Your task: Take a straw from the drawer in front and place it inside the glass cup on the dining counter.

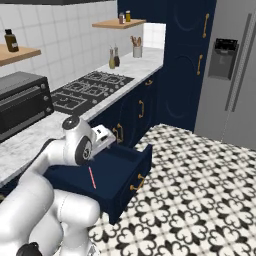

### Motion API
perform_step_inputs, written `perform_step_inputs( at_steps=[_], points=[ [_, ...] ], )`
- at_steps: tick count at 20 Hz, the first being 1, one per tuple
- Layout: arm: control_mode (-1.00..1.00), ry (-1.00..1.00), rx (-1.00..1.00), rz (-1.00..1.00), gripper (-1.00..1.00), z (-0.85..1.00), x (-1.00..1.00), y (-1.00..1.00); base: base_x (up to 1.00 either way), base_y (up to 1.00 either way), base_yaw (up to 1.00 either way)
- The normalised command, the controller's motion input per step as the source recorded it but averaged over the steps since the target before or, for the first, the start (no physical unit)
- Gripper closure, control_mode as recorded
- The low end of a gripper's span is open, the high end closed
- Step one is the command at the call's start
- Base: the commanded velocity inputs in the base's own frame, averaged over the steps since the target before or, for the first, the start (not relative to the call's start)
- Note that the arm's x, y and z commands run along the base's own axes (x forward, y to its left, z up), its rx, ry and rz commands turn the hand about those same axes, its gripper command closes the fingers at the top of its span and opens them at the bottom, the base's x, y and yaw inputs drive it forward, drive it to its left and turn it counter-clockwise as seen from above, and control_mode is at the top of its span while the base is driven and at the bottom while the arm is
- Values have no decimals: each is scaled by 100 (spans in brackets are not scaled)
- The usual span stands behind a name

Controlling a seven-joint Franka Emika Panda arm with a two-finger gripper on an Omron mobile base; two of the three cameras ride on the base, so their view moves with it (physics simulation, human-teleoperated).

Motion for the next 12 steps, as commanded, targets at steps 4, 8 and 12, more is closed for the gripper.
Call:
perform_step_inputs(
  at_steps=[4,8,12],
  points=[
    [-100,-2,20,-41,-100,-41,22,11,0,0,0],
    [-100,12,16,-25,-100,-11,31,25,0,0,0],
    [-100,14,7,-1,-100,-16,36,47,0,0,0]
  ],
)
